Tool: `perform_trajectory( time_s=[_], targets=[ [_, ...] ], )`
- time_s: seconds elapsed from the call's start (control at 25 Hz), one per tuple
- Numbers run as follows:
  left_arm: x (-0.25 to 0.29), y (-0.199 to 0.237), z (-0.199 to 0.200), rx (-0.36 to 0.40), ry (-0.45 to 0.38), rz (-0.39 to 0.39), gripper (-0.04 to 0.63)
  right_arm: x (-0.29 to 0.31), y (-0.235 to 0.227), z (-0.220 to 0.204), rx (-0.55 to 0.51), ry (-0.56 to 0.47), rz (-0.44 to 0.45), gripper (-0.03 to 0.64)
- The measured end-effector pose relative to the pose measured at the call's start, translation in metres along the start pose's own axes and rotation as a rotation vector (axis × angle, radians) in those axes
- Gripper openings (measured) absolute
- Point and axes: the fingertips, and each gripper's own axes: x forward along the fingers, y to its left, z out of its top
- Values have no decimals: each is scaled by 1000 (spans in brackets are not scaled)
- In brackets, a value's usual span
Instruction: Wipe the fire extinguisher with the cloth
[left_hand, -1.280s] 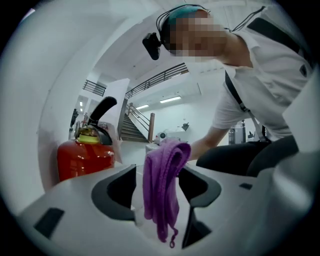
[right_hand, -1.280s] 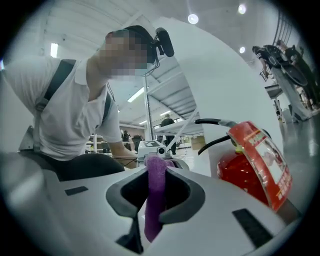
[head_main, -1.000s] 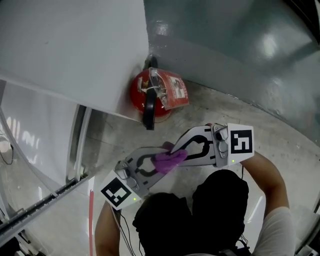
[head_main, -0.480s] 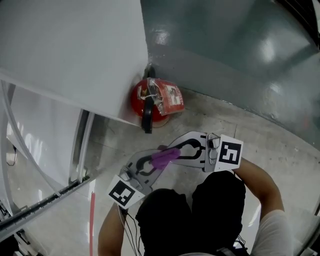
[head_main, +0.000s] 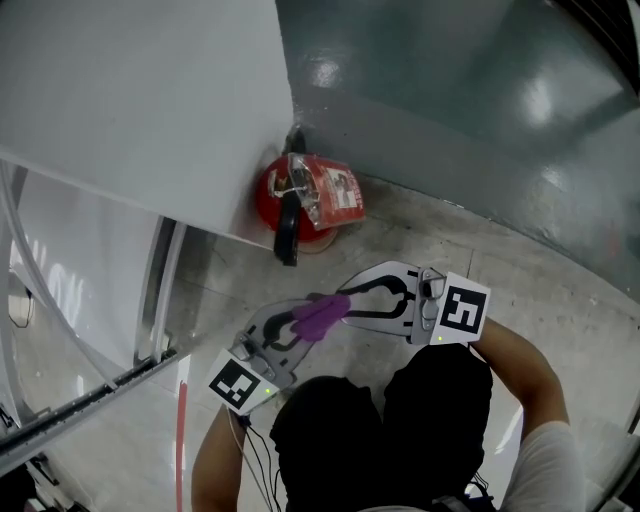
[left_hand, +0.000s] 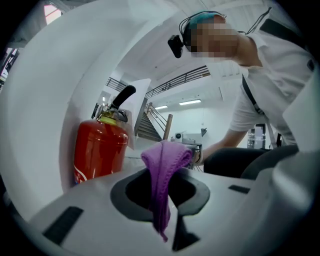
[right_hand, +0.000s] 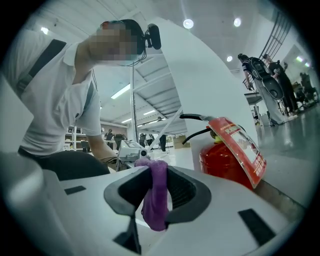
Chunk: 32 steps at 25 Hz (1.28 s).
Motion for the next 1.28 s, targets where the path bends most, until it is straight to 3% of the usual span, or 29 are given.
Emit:
perform_trajectory(
  time_s=[0.16,0.32,0.56,0.88,0.96,1.08,1.2,1.28],
  targets=[
    [-7,13,-8,-3,41,41,62,-9,-5,10,10,-60,-39,94],
    [-16,40,-23,22,76,181,61,-19,-14,10,-26,-46,-93,94],
    [-34,89,-32,-84,69,493,61,-23,-16,1,-20,-36,-128,94],
    [-27,111,-24,-208,30,636,60,-34,-15,3,-39,-51,-179,92],
    [-27,112,-21,-198,16,670,60,-38,-19,4,-61,-60,-232,87],
    [-23,113,-24,-190,16,710,58,-46,-38,-2,-105,-49,-393,35],
    [-22,114,-32,-212,20,736,58,-53,-61,-9,-87,-48,-537,14],
    [-23,115,-38,-228,23,746,58,-53,-73,-11,-61,-70,-588,12]
  ],
)
